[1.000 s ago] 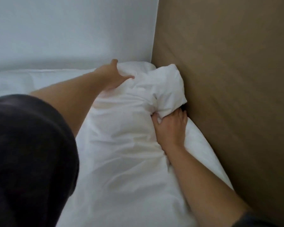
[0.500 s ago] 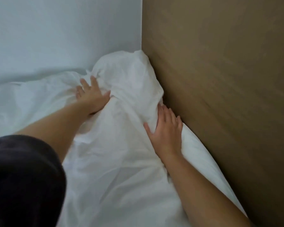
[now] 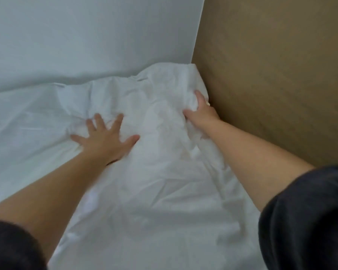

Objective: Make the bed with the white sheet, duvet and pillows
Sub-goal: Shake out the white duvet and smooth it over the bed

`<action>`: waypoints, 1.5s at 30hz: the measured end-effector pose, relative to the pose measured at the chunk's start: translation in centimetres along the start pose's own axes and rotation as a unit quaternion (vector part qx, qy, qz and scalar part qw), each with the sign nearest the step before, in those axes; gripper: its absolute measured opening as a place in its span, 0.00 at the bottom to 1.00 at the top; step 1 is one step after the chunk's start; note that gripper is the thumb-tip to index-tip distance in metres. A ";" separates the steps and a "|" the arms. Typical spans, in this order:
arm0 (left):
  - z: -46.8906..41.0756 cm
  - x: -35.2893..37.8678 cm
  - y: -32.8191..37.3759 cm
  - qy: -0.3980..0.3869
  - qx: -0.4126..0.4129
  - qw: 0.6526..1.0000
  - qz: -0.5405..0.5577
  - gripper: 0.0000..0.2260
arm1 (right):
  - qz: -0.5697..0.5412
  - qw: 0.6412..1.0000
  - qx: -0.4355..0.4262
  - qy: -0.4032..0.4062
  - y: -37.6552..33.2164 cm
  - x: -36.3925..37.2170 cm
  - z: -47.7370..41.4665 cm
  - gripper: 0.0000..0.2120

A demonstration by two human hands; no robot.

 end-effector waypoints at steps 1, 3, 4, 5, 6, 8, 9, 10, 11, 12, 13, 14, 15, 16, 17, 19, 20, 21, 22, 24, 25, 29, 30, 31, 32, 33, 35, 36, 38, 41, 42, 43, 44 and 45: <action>-1.2 -0.3 0.1 -0.004 0.018 1.000 0.003 0.37 | 0.052 0.999 -0.010 0.014 -0.7 -0.4 -0.9 0.29; -4.5 -1.4 -0.1 -0.009 0.043 0.999 0.021 0.36 | 0.172 0.972 -0.062 0.144 -2.1 -2.0 -2.3 0.21; -6.1 -1.6 -0.3 -0.009 0.044 0.999 0.028 0.36 | 0.226 0.952 -0.091 0.188 -2.5 -2.1 -2.8 0.19; -7.4 -1.4 -0.3 0.001 0.041 0.999 0.023 0.36 | 0.278 0.934 -0.112 0.195 -2.7 -1.5 -3.1 0.18; -8.3 -0.9 -0.3 0.021 0.039 0.999 0.006 0.36 | 0.321 0.922 -0.118 0.179 -2.3 0.0 -3.5 0.19; -9.3 0.6 -0.1 0.075 0.042 0.996 -0.023 0.36 | 0.373 0.913 -0.084 0.143 -0.3 3.1 -4.4 0.24; -9.5 1.2 -0.1 0.100 0.045 0.994 -0.028 0.36 | 0.387 0.910 -0.062 0.133 0.5 4.0 -5.1 0.27; -9.6 1.6 -0.2 0.122 0.051 0.991 -0.033 0.36 | 0.394 0.909 -0.051 0.125 0.9 4.4 -5.6 0.29; -9.7 1.7 -0.3 0.136 0.056 0.988 -0.039 0.36 | 0.393 0.910 -0.048 0.122 0.9 4.4 -5.8 0.30; -9.8 1.6 -0.4 0.142 0.058 0.987 -0.044 0.36 | 0.382 0.914 -0.050 0.130 0.7 4.0 -5.7 0.30; -9.8 1.6 -0.4 0.144 0.058 0.987 -0.049 0.36 | 0.367 0.917 -0.054 0.146 0.4 3.5 -5.1 0.30; -9.7 1.5 -0.3 0.145 0.058 0.986 -0.053 0.36 | 0.352 0.921 -0.059 0.158 0.1 3.3 -3.8 0.30; -9.6 1.6 -0.3 0.143 0.058 0.986 -0.060 0.36 | 0.343 0.923 -0.072 0.158 0.1 3.5 -2.0 0.31; -9.5 1.6 -0.3 0.137 0.058 0.986 -0.068 0.36 | 0.344 0.924 -0.095 0.138 0.4 4.3 0.3 0.31; -9.4 1.6 -0.3 0.130 0.058 0.987 -0.076 0.36 | 0.348 0.924 -0.126 0.096 0.9 5.4 3.0 0.31; -9.6 1.1 -0.4 0.093 0.056 0.992 -0.069 0.36 | 0.344 0.924 -0.165 0.004 2.3 7.5 7.1 0.40; -9.3 0.7 -0.4 0.056 0.053 0.996 -0.048 0.36 | 0.341 0.925 -0.166 -0.021 3.1 7.9 7.9 0.44; -8.9 0.4 -0.3 0.015 0.053 0.998 -0.018 0.36 | 0.338 0.928 -0.156 -0.029 3.8 8.1 7.8 0.44; -8.0 0.0 -0.2 -0.021 0.057 0.998 0.014 0.36 | 0.335 0.930 -0.146 -0.029 4.2 8.0 7.5 0.42; -4.5 -0.6 -0.6 -0.075 0.073 0.993 0.060 0.36 | 0.342 0.930 -0.130 -0.019 3.8 7.8 7.1 0.39; -2.0 -0.6 -1.0 -0.093 0.083 0.990 0.071 0.37 | 0.353 0.927 -0.125 -0.014 3.4 7.7 7.2 0.36; 9.4 1.0 -4.4 -0.100 0.090 0.990 0.035 0.38 | 0.349 0.930 -0.101 -0.053 3.2 6.7 10.4 0.30; 12.0 1.6 -5.6 -0.093 0.086 0.992 0.027 0.37 | 0.346 0.930 -0.103 -0.070 3.8 6.4 12.0 0.30; 14.5 2.2 -6.6 -0.084 0.082 0.993 0.022 0.36 | 0.346 0.928 -0.109 -0.085 4.6 6.0 13.8 0.30; 16.9 2.8 -7.5 -0.070 0.081 0.994 0.018 0.36 | 0.348 0.925 -0.117 -0.097 5.6 5.4 15.8 0.29; 19.2 3.5 -8.2 -0.056 0.081 0.995 0.018 0.36 | 0.353 0.921 -0.123 -0.108 6.6 4.9 17.7 0.29; 23.6 4.5 -9.1 -0.038 0.085 0.995 0.026 0.39 | 0.368 0.912 -0.132 -0.125 8.4 3.9 21.7 0.30; 25.8 4.9 -9.4 -0.031 0.088 0.995 0.028 0.41 | 0.373 0.909 -0.136 -0.129 9.2 3.6 23.5 0.30; 30.3 5.7 -9.6 -0.020 0.097 0.995 0.005 0.43 | 0.376 0.905 -0.147 -0.136 10.6 3.3 27.5 0.29; 37.3 7.2 -9.5 -0.051 0.109 0.993 -0.011 0.42 | 0.363 0.906 -0.151 -0.155 12.3 2.6 34.0 0.28; 39.3 7.8 -9.4 -0.071 0.106 0.992 -0.004 0.42 | 0.362 0.906 -0.154 -0.158 12.7 2.5 35.9 0.28; 40.7 8.4 -9.3 -0.089 0.097 0.991 0.003 0.42 | 0.362 0.905 -0.155 -0.163 13.0 2.6 37.4 0.28; 42.7 8.8 -9.2 -0.102 0.093 0.990 0.003 0.42 | 0.363 0.903 -0.149 -0.173 13.7 2.4 39.6 0.28; 44.8 9.1 -9.0 -0.114 0.093 0.989 0.000 0.41 | 0.361 0.903 -0.141 -0.187 14.5 2.2 41.9 0.29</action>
Point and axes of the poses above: each hand's wrist, its own z-axis away from the middle knuckle, its own x-axis out of the palm, y = z × x, the point moved 4 cm from there along -z, towards the middle knuckle, and after that the axes turned 4 degrees about x, right-handed, at the moved point
